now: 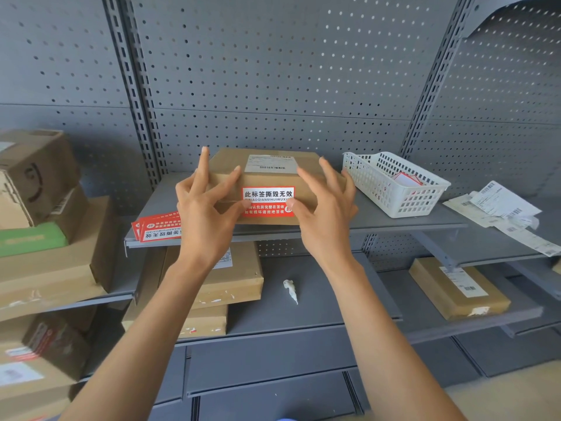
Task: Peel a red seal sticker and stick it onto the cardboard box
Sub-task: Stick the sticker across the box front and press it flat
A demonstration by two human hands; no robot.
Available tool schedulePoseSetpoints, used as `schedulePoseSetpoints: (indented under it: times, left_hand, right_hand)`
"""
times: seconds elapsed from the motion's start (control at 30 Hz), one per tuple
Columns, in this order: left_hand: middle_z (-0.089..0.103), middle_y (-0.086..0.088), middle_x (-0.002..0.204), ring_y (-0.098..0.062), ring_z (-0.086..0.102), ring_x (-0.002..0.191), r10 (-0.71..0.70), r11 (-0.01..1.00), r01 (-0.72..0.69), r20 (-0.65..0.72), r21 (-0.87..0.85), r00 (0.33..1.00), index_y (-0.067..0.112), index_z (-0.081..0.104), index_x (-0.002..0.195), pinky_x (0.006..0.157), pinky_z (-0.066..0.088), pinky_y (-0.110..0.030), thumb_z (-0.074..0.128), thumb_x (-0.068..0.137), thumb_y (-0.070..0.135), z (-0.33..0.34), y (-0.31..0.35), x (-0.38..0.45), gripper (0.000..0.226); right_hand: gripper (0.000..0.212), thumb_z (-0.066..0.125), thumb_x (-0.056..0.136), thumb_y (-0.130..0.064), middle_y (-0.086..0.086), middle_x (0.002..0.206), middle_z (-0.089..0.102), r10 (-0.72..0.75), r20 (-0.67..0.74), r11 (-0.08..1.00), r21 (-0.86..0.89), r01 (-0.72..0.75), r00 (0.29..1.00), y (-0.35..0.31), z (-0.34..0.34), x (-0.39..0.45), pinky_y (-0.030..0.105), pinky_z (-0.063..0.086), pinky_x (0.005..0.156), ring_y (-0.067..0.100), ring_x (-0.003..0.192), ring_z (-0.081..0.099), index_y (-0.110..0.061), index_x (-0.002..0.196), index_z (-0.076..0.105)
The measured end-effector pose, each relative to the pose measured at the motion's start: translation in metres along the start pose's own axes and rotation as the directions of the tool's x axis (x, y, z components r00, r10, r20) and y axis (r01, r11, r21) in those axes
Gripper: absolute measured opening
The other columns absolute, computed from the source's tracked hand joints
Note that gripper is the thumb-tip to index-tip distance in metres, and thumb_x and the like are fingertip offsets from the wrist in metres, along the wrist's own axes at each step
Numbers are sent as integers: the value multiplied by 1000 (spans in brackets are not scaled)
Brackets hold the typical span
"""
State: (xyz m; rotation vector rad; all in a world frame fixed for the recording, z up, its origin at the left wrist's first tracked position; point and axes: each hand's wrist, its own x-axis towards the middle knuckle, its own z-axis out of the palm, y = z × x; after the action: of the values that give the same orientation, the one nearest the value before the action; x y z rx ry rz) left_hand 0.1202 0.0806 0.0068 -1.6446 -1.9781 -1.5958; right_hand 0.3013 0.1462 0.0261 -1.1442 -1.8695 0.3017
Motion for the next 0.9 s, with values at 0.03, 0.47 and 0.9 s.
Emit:
schedulePoseSetpoints:
  times: [0.03, 0.47, 0.9]
  left_hand:
    - [16, 7, 171, -29, 32, 134, 2, 1000, -2, 3, 1, 1000, 33, 61, 139, 115, 34, -53, 82, 85, 20, -1, -1, -1, 59]
    - [23, -2, 170, -29, 32, 134, 21, 999, -23, 53, 44, 998, 26, 63, 140, 110, 24, -31, 50, 104, 0, 3, -12, -6, 46]
    - [16, 2, 171, -31, 24, 145, -12, 996, 3, 109, 89, 994, 29, 58, 145, 115, 25, -38, 45, 102, -6, 8, -16, -8, 57]
  right_hand:
    - [54, 75, 90, -24, -7, 165, 33, -2, -1, 1000, -2, 2, 1000, 2, 0, 0, 62, 26, 110, 32, 154, 15, -37, 140, 58]
    - [59, 57, 95, 8, 0, 165, 34, -23, 27, 999, 33, 22, 999, 21, 9, -1, 61, 27, 118, 33, 156, 13, -30, 141, 59]
    - [58, 46, 101, 5, 0, 169, 24, -74, 147, 997, 21, 72, 986, 36, 13, 8, 56, 24, 120, 34, 158, 2, -30, 147, 52]
